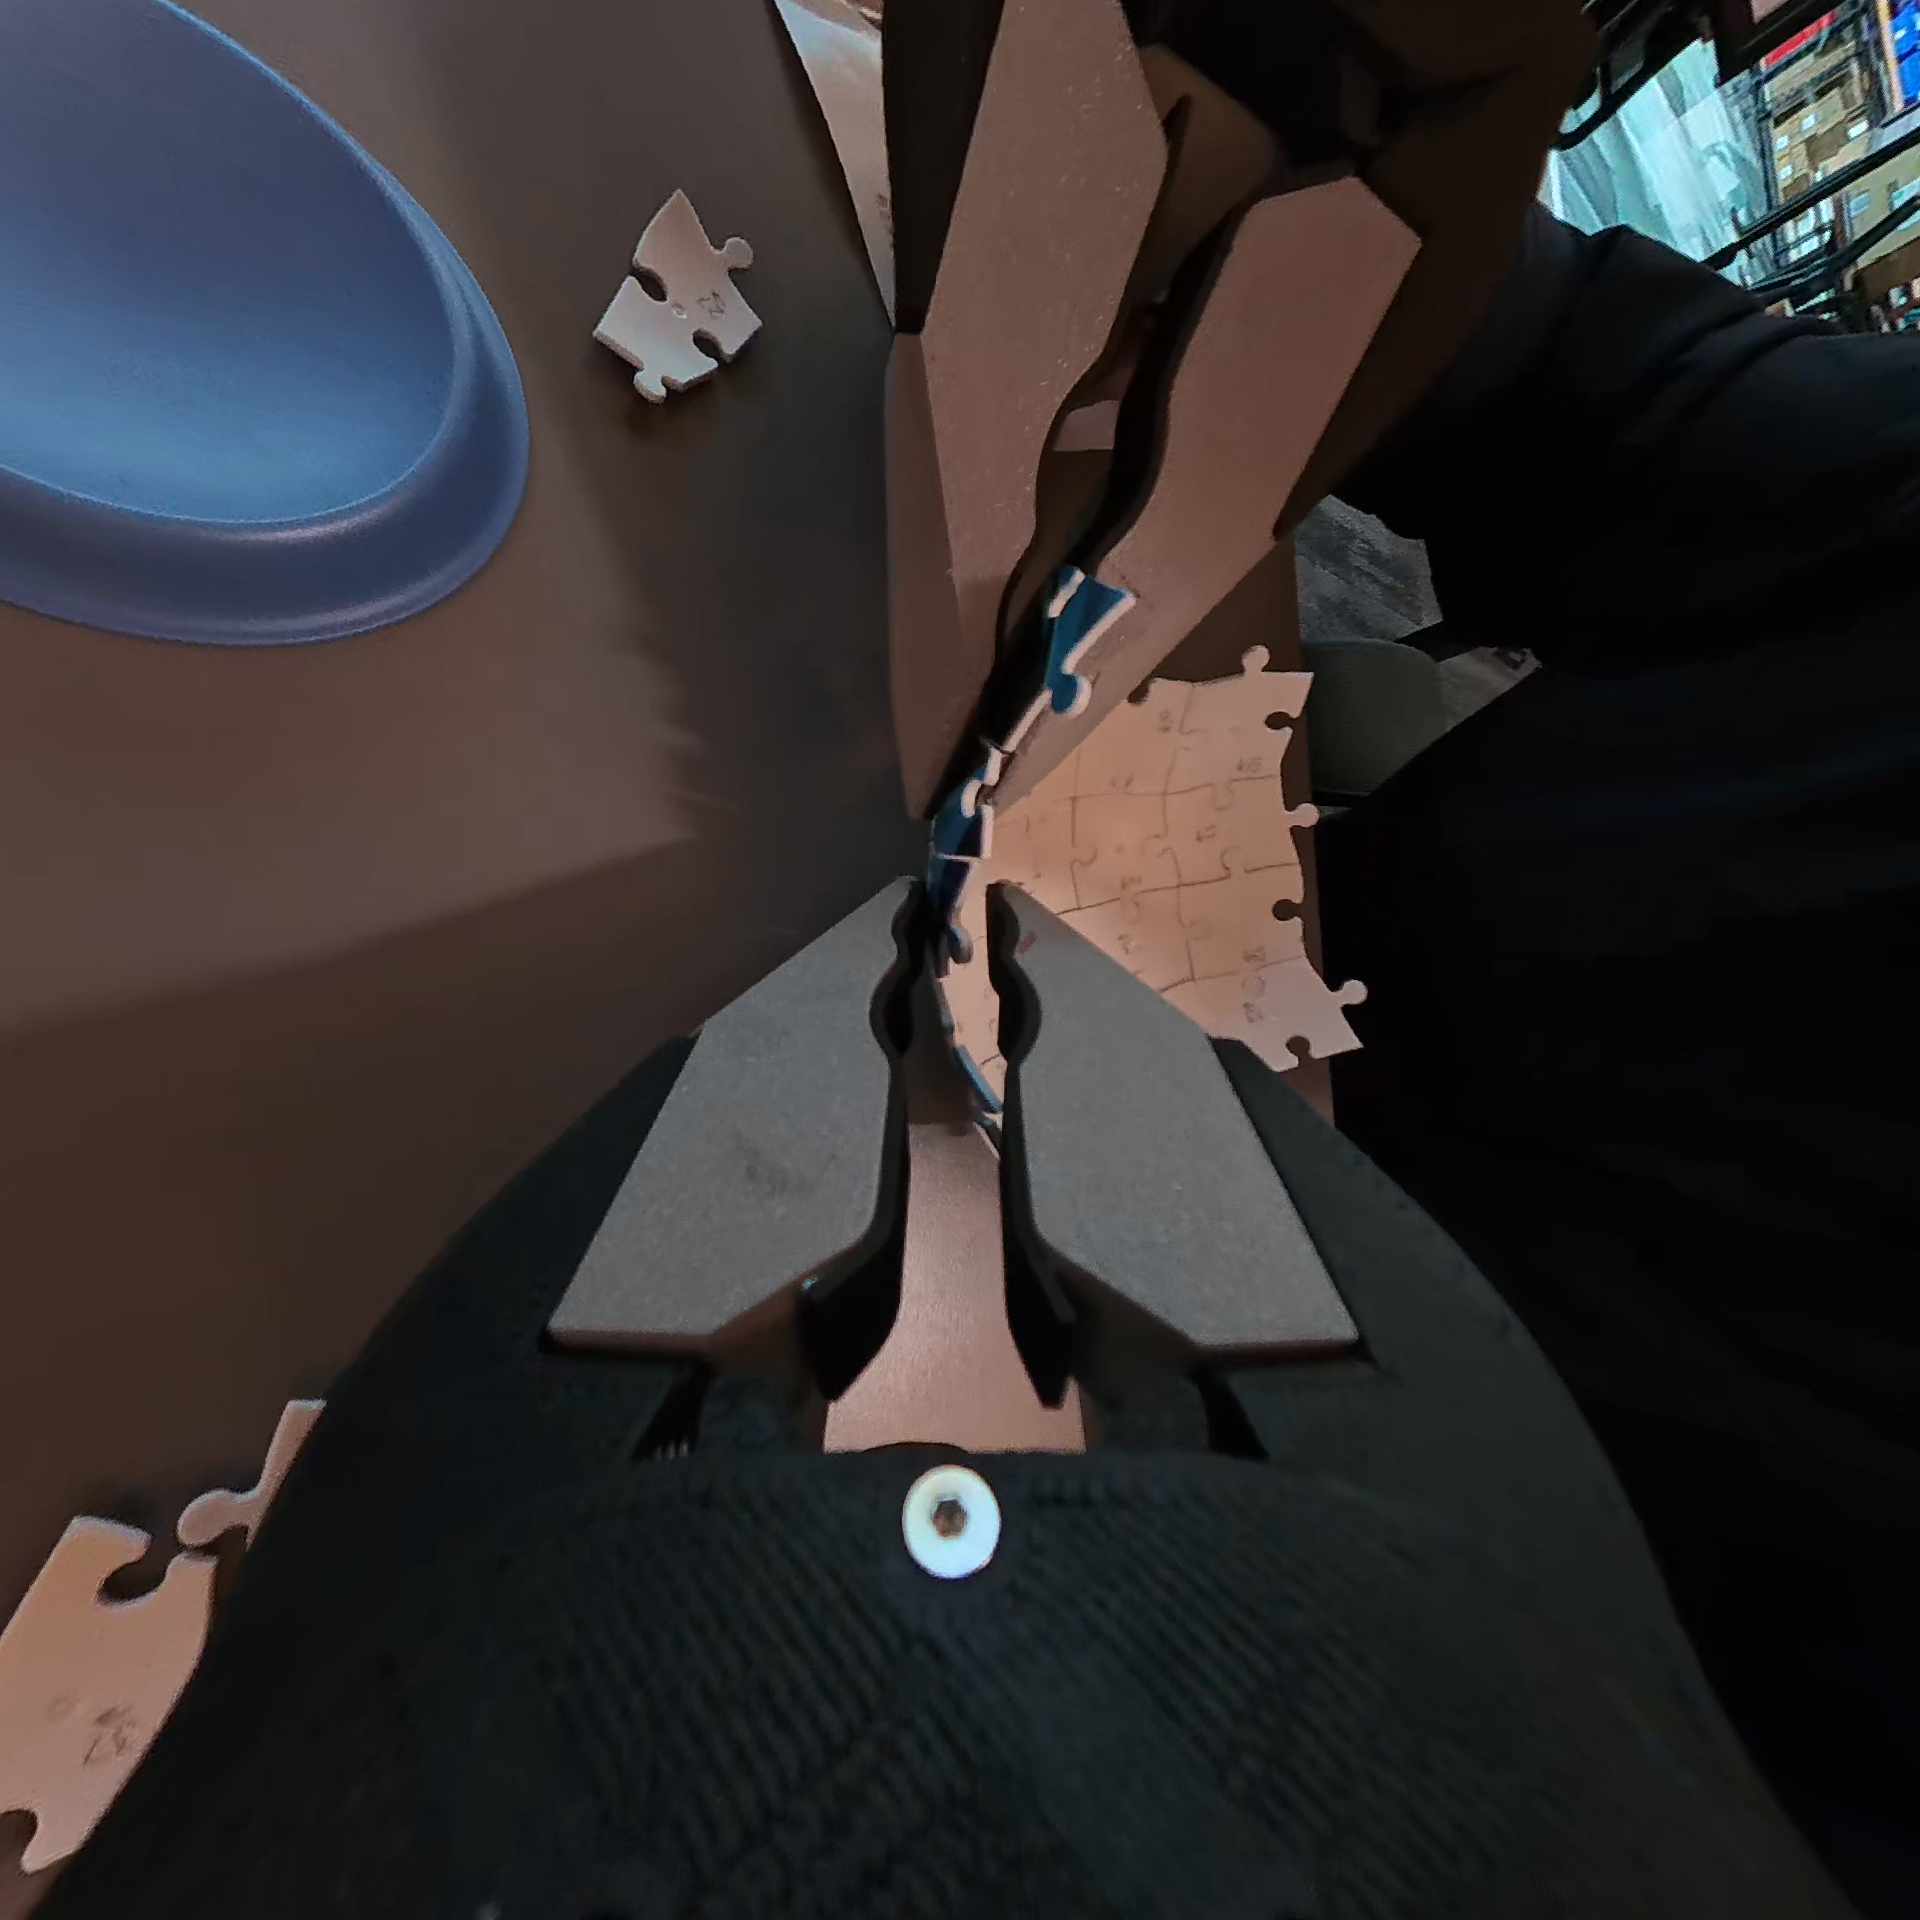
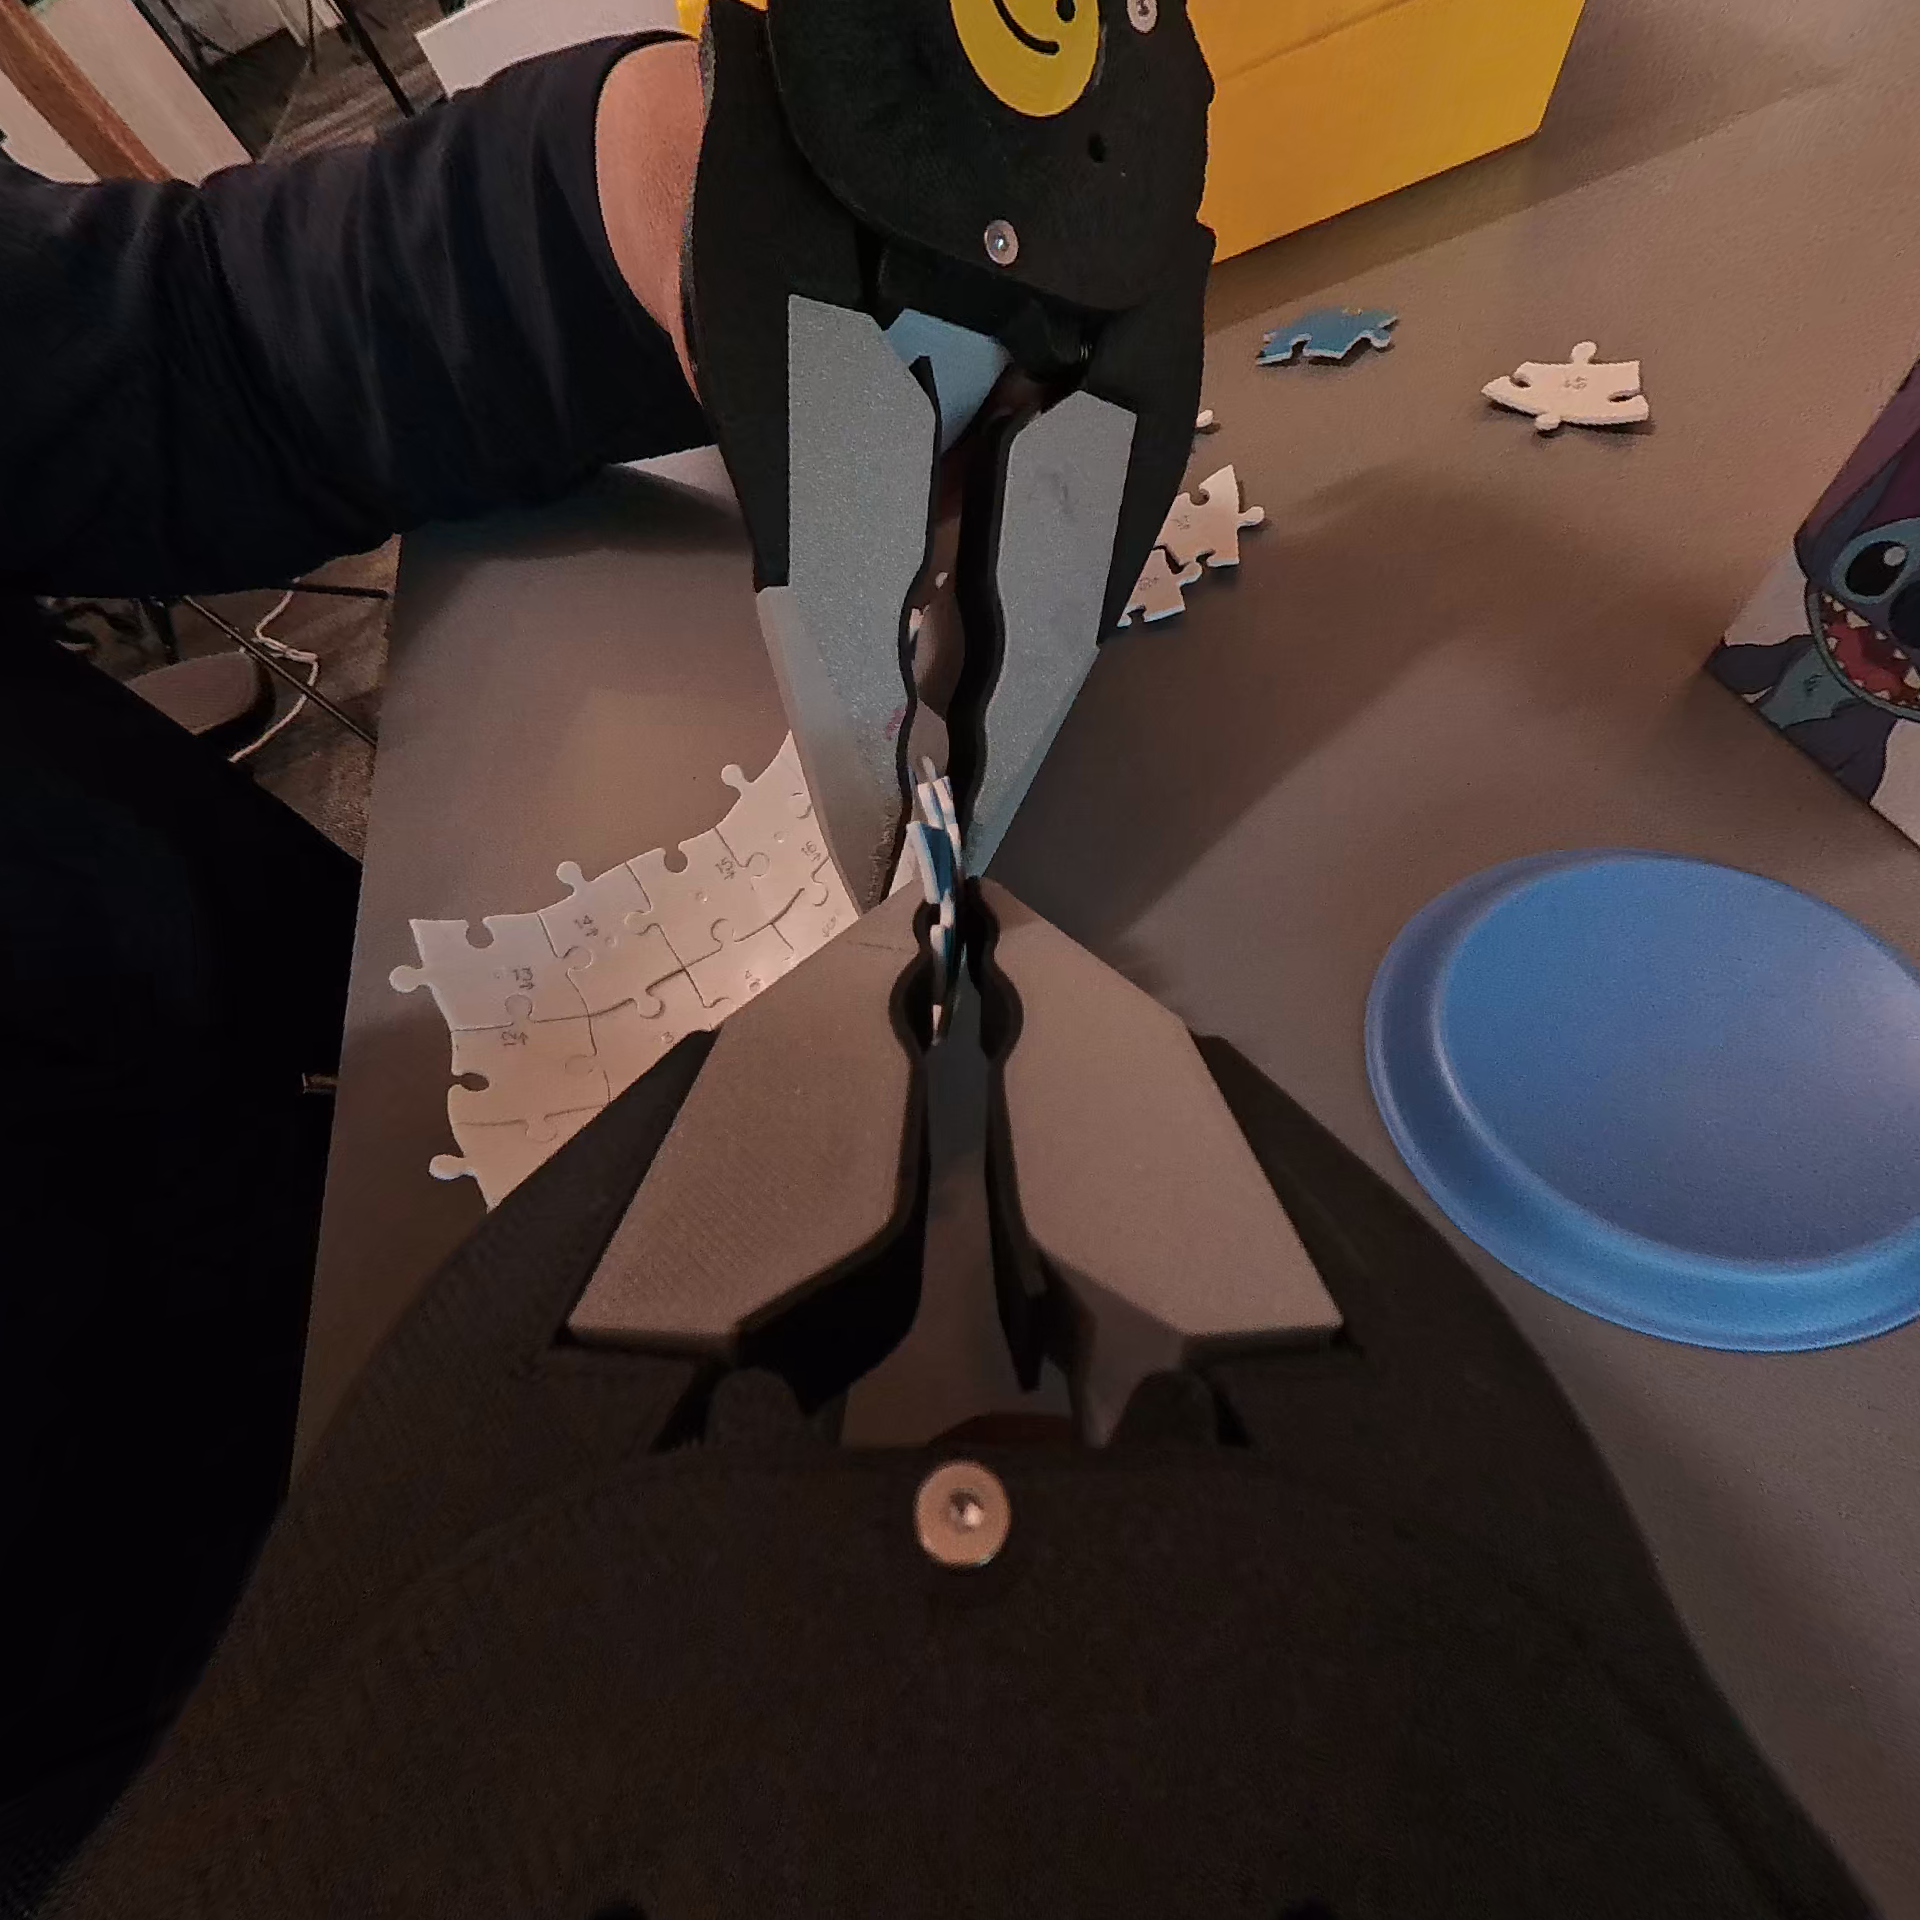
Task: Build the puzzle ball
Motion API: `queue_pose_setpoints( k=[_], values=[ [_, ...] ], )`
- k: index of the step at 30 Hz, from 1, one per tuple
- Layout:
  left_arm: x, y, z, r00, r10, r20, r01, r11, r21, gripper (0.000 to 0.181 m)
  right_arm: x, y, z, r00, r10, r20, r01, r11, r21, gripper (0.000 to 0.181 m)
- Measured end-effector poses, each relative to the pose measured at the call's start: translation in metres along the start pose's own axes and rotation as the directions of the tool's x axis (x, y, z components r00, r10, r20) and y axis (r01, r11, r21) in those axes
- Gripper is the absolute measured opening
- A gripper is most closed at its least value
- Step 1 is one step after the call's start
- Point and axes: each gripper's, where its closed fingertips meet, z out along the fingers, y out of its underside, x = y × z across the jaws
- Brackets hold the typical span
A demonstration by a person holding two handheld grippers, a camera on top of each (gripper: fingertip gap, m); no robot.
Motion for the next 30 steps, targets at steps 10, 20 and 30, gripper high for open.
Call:
queue_pose_setpoints(
  k=[10,20,30],
  values=[
    [-0.0046,-0.0036,-0.0001,0.999,0.001,0.054,-0.001,1.000,0.012,0.004,0.0020,-0.0006,-0.0011,1.000,-0.009,-0.013,0.009,1.000,-0.001,0.000],
    [-0.0051,-0.0056,0.0014,0.998,0.007,0.065,-0.008,1.000,0.020,0.002,0.0016,0.0002,-0.0012,1.000,-0.004,-0.007,0.004,1.000,-0.003,0.000],
    [-0.0039,-0.0047,0.0026,0.983,0.108,0.149,-0.105,0.994,-0.026,0.000,-0.0012,0.0038,-0.0028,0.996,0.072,0.047,-0.072,0.997,-0.019,0.002]
  ],
)
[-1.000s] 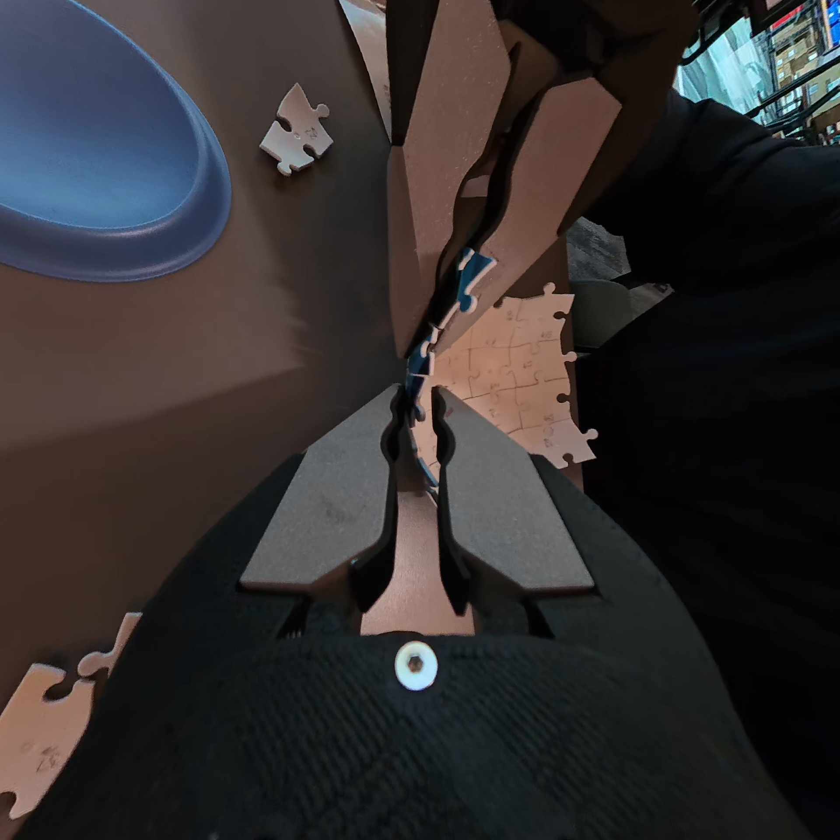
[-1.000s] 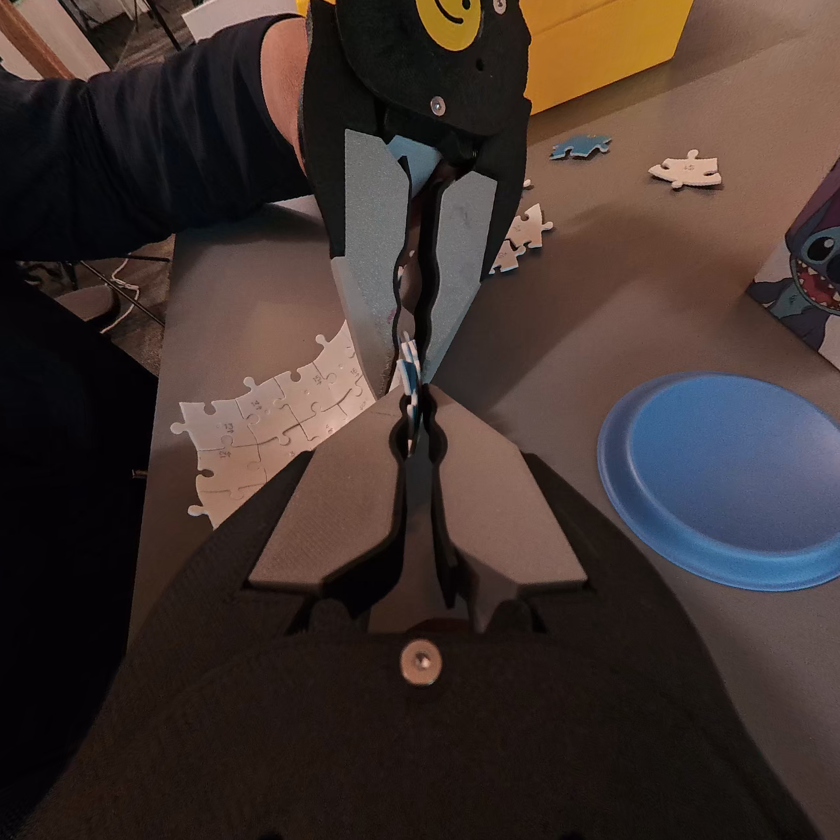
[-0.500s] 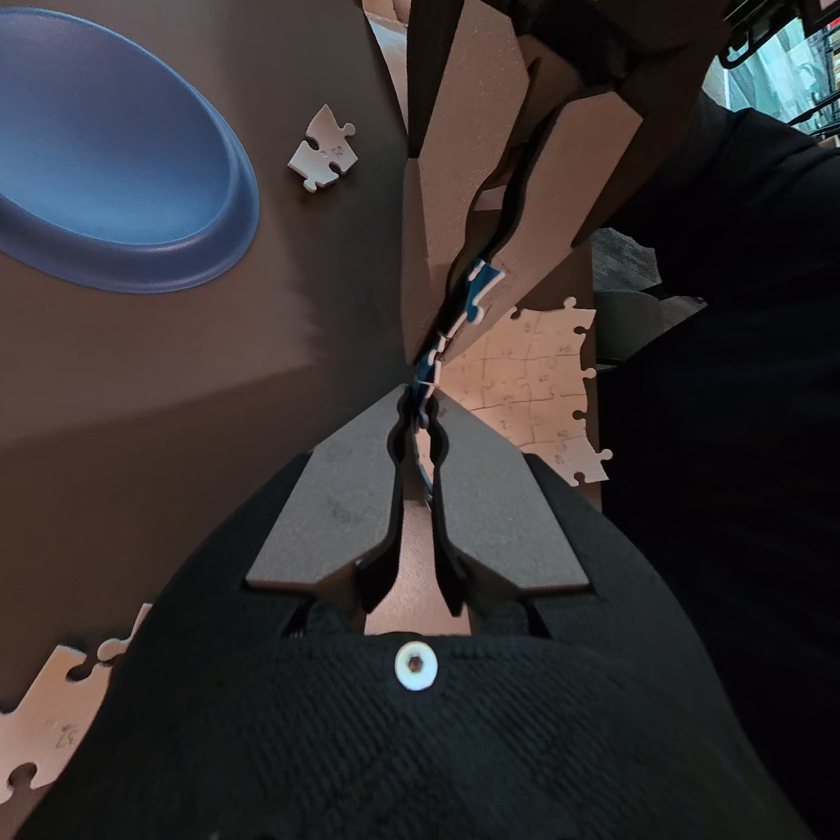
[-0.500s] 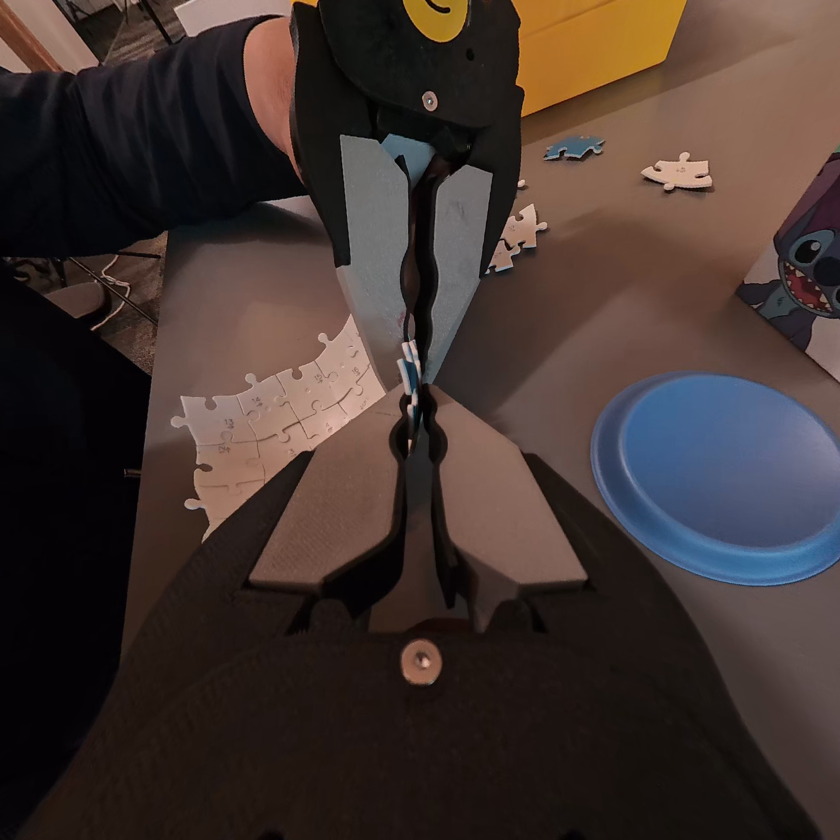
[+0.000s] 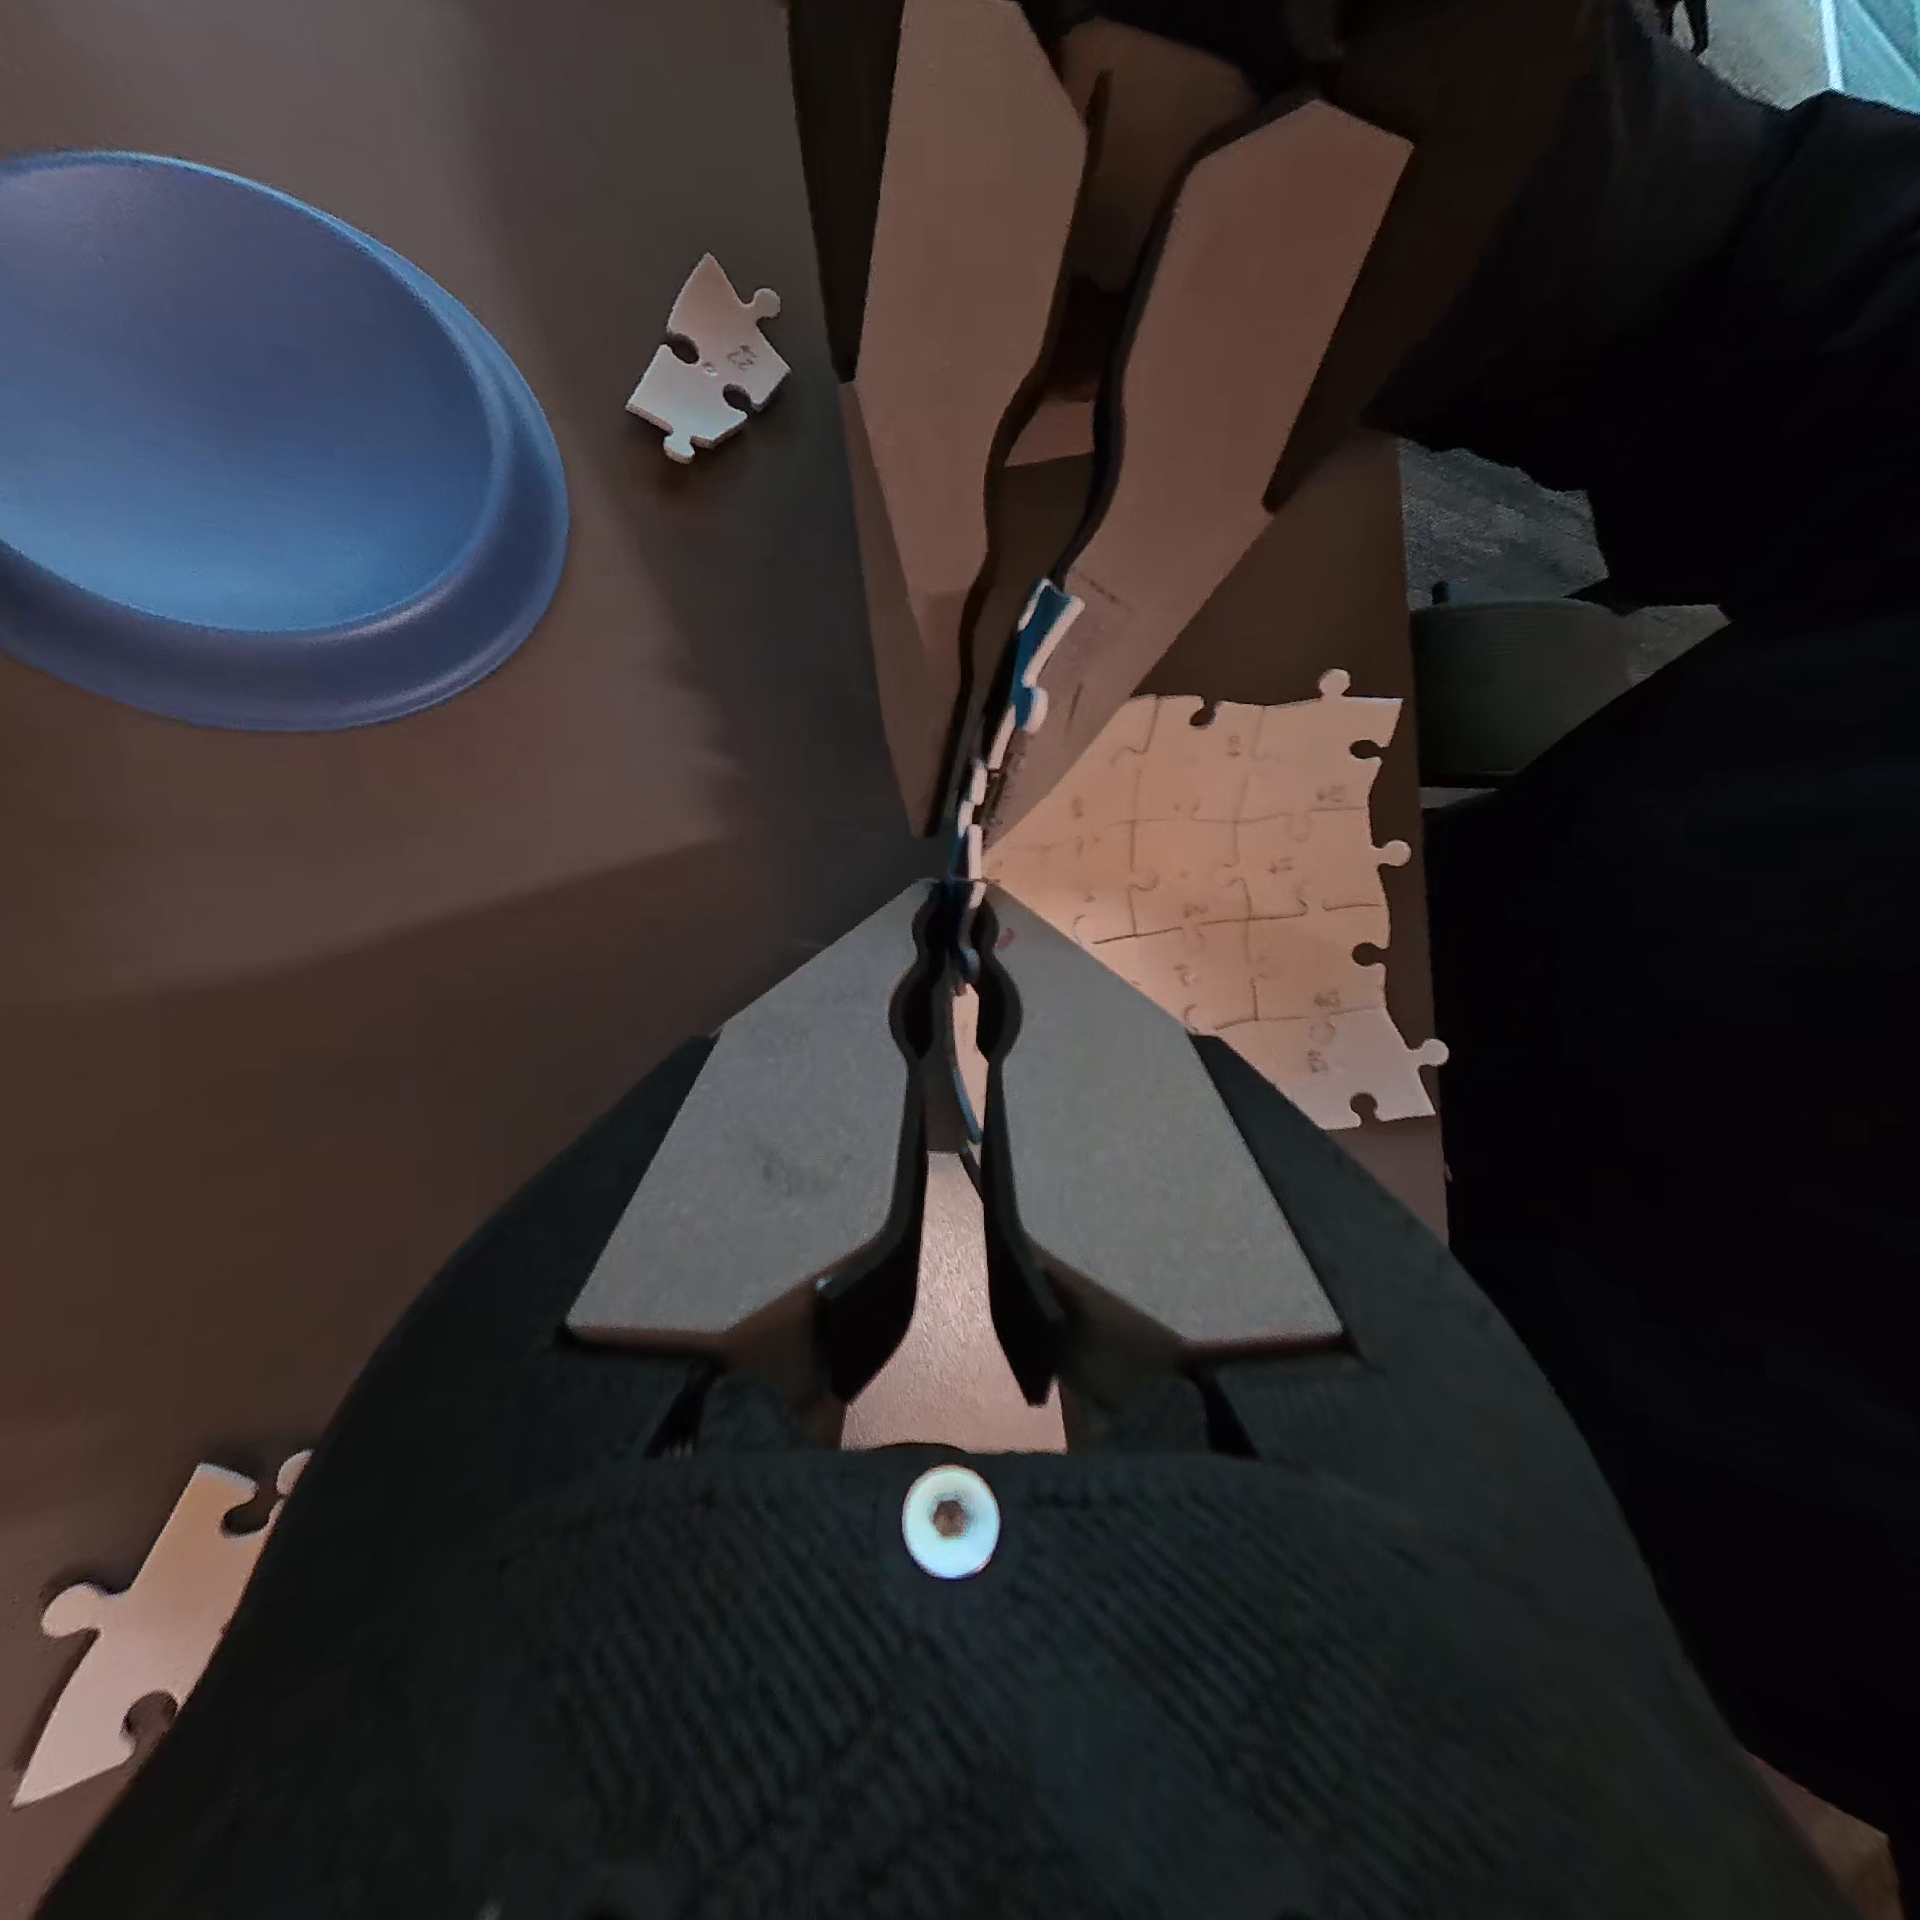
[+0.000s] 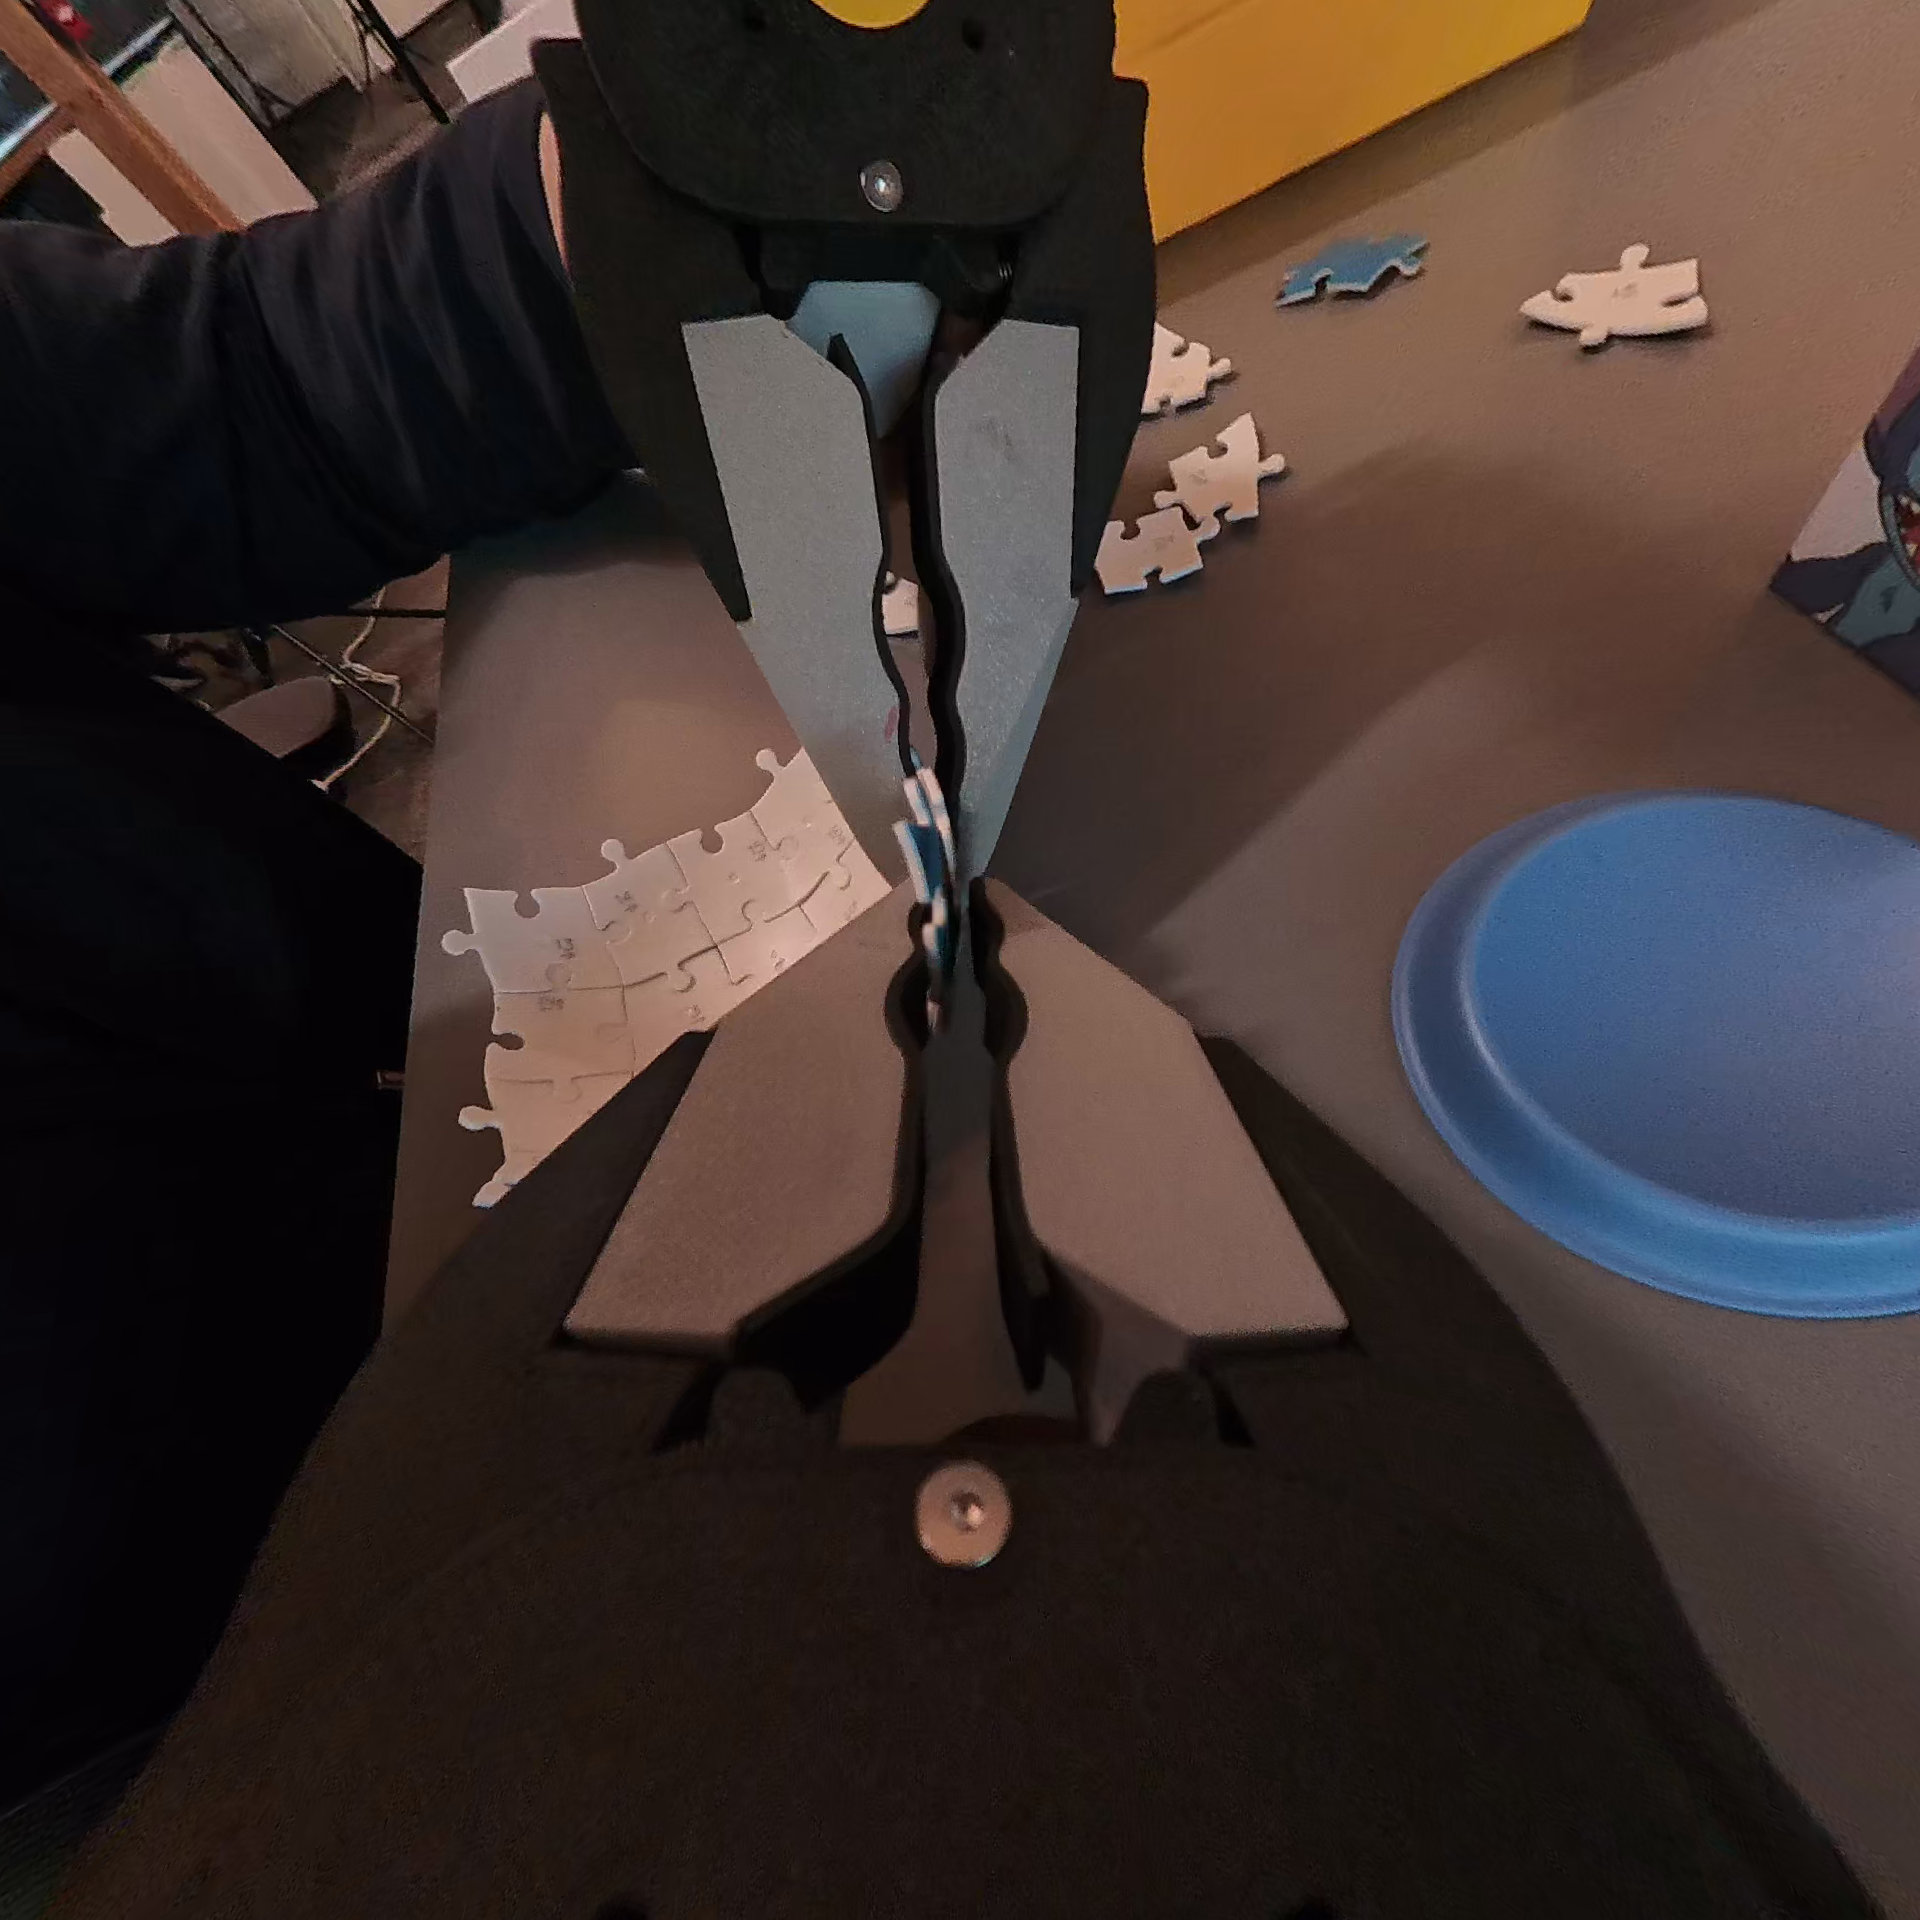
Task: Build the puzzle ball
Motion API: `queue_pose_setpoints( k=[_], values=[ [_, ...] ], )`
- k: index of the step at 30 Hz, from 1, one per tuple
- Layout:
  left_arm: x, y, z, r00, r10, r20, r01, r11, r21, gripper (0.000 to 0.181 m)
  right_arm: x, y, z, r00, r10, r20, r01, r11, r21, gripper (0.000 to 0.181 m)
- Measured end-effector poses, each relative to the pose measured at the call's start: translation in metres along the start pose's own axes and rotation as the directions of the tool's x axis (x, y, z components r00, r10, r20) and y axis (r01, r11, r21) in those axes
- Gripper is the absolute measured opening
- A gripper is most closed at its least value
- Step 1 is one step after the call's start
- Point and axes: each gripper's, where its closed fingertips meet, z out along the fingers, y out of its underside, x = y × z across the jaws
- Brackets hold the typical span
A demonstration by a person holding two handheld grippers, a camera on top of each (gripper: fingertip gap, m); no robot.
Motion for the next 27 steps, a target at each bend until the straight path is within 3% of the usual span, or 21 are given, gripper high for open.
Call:
queue_pose_setpoints(
  k=[10,19,23,27],
  values=[
    [-0.001,-0.002,-0.001,0.999,0.017,0.032,-0.017,1.000,0.002,0.000,-0.002,0.013,0.002,0.991,0.124,0.058,-0.120,0.990,-0.068,0.003],
    [0.000,-0.003,-0.007,1.000,-0.018,-0.009,0.018,1.000,0.023,0.000,-0.002,0.007,0.003,1.000,0.023,0.021,-0.021,0.998,-0.052,0.002],
    [0.009,-0.008,-0.011,0.988,-0.082,-0.132,0.091,0.994,0.062,0.014,-0.003,0.003,0.002,1.000,-0.010,0.005,0.011,0.999,-0.034,0.000],
    [0.009,-0.004,-0.006,0.987,-0.087,-0.139,0.094,0.995,0.045,0.010,-0.006,0.007,0.005,1.000,-0.009,0.017,0.010,0.999,-0.050,0.000]
  ],
)
